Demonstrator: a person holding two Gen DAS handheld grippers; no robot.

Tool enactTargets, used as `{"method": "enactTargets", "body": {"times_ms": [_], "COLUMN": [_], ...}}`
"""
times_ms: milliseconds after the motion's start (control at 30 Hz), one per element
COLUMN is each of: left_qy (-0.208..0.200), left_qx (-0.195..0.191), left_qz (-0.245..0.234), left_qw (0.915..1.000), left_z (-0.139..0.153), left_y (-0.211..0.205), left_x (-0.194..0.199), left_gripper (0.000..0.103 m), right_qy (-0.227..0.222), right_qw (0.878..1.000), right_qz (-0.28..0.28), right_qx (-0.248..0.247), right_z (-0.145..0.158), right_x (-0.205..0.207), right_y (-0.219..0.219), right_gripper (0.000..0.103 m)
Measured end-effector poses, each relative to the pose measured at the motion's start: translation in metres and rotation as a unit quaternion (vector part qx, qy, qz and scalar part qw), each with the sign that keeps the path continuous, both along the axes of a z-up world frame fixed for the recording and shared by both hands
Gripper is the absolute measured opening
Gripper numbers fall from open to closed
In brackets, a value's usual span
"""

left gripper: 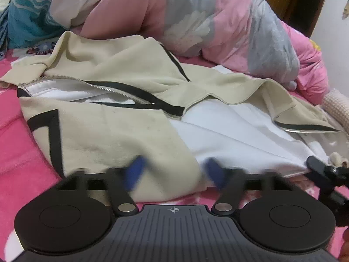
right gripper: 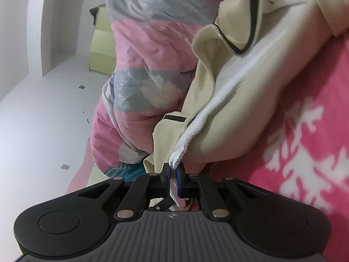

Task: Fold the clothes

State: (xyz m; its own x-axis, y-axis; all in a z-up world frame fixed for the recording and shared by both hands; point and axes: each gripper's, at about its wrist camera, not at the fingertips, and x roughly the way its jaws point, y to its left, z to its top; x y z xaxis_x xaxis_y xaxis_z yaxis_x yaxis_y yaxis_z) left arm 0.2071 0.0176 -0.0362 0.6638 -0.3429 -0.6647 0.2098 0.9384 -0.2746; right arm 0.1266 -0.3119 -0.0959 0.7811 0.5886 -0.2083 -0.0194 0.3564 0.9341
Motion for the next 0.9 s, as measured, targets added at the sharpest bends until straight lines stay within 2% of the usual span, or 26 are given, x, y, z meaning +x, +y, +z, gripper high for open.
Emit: {"method": "enactTargets", "body": {"times_ms": [33, 67, 100, 167, 300, 500, 633, 900], "left_qy": [0.003, 0.007, 0.007, -0.001, -0.048, -0.131, -0.125, -0.072], "left_qx": [-0.003, -0.01, -0.017, -0.028, -0.05, -0.09, -0.103, -0.098], "left_qz": [0.005, 0.012, 0.017, 0.027, 0.05, 0.114, 0.124, 0.111], "left_qw": [1.0, 0.9999, 0.9997, 0.9993, 0.9963, 0.9808, 0.9791, 0.9864], "left_z": [-0.001, -0.001, 0.001, 0.009, 0.043, 0.097, 0.103, 0.075], "left_y": [0.004, 0.009, 0.015, 0.027, 0.059, 0.125, 0.144, 0.156], "left_x": [0.001, 0.001, 0.001, -0.004, -0.024, -0.048, -0.049, -0.081], "left_gripper": [0.029, 0.017, 0.009, 0.007, 0.006, 0.005, 0.005, 0.004], "right_qy": [-0.003, -0.005, -0.007, -0.011, -0.018, 0.0, 0.019, 0.053], "right_qw": [1.0, 1.0, 1.0, 1.0, 1.0, 0.999, 0.999, 0.998], "right_qz": [0.001, -0.001, -0.004, -0.008, -0.018, -0.035, -0.018, 0.038], "right_qx": [-0.003, -0.004, -0.005, -0.007, -0.008, 0.026, 0.045, 0.005], "right_z": [0.001, 0.003, 0.005, 0.009, 0.016, 0.012, 0.004, -0.008], "right_x": [0.002, 0.004, 0.006, 0.01, 0.016, 0.025, 0.027, -0.023], "right_y": [-0.001, -0.003, -0.005, -0.01, -0.02, -0.042, -0.04, -0.027], "right_gripper": [0.006, 0.006, 0.006, 0.006, 0.005, 0.005, 0.005, 0.003]}}
